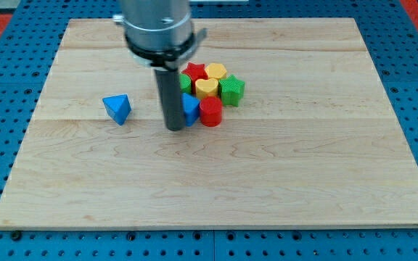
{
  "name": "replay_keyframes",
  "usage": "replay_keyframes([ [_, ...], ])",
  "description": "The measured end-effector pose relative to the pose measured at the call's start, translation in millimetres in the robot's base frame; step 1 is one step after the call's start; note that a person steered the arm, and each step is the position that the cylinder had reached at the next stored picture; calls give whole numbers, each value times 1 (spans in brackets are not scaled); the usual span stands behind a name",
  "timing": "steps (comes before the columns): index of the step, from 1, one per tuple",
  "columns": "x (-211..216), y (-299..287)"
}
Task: Slide the blue cube and red circle to center
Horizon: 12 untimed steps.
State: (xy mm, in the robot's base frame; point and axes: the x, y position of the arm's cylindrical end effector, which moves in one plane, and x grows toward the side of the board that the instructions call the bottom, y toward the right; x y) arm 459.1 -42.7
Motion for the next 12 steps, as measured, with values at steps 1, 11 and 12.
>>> replay_keyframes([
  [1,0,25],
  [11,-36,1],
  [12,-10,-5],
])
